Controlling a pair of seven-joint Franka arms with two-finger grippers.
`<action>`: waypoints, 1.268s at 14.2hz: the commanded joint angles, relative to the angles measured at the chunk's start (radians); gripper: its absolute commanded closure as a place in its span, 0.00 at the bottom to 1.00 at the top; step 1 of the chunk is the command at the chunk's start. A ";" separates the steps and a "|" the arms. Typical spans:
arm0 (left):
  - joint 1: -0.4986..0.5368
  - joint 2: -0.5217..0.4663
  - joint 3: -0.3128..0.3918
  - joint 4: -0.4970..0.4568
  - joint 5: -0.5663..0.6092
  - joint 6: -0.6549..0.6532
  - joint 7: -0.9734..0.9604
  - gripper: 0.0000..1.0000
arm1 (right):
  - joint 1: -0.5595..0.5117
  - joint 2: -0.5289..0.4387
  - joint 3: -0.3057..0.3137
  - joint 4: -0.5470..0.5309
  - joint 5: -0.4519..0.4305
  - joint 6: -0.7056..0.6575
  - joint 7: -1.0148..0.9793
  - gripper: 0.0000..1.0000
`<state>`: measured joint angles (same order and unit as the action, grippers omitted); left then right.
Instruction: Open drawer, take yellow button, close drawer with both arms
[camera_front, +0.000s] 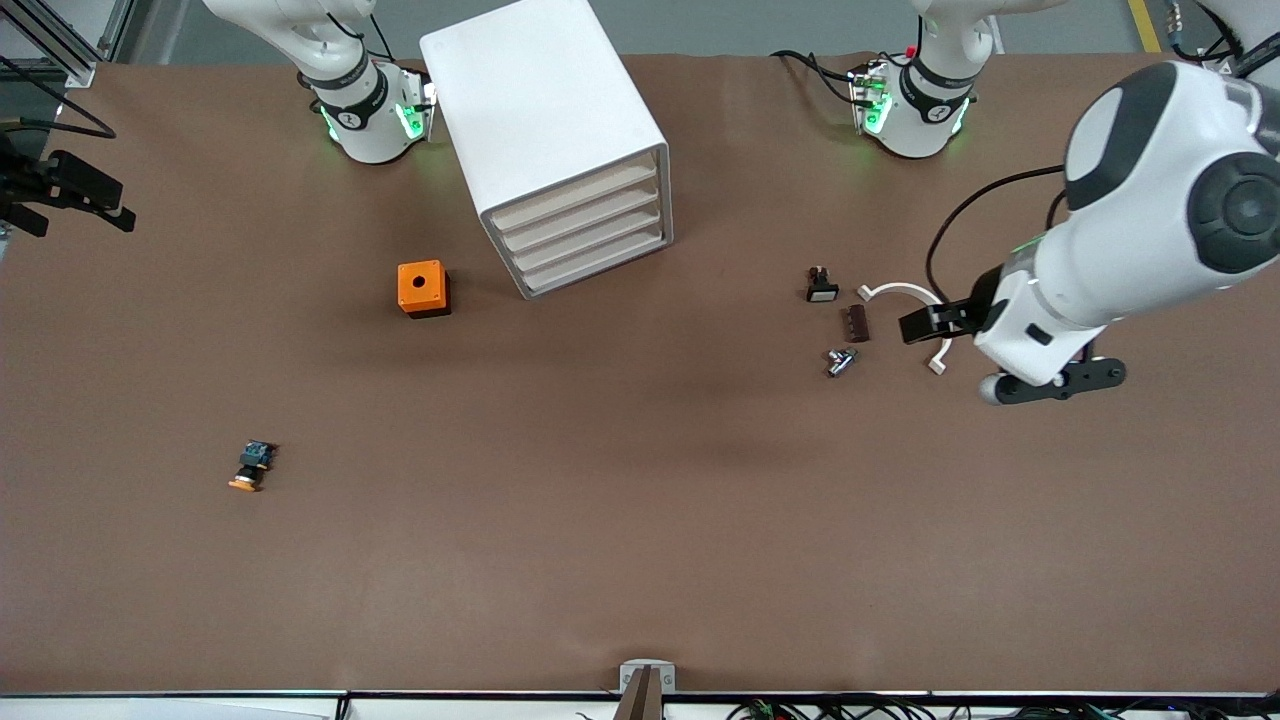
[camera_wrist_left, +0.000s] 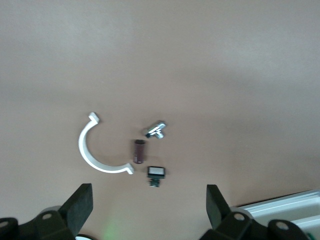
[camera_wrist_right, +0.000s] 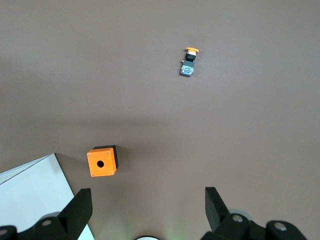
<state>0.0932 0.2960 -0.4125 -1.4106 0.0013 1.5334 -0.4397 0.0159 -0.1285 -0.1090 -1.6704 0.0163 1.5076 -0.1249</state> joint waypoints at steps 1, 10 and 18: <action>-0.016 -0.087 0.042 -0.109 0.011 0.004 0.073 0.00 | 0.016 -0.040 -0.003 -0.028 -0.009 0.006 0.016 0.00; -0.152 -0.388 0.342 -0.500 0.002 0.232 0.266 0.00 | 0.019 -0.053 -0.006 -0.034 0.001 -0.004 0.119 0.00; -0.047 -0.437 0.363 -0.469 -0.050 0.260 0.401 0.00 | 0.018 -0.054 -0.008 -0.034 0.004 0.003 0.120 0.00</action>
<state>0.0382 -0.1153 -0.0485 -1.8941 -0.0368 1.7891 -0.0582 0.0307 -0.1516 -0.1139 -1.6749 0.0167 1.5004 -0.0220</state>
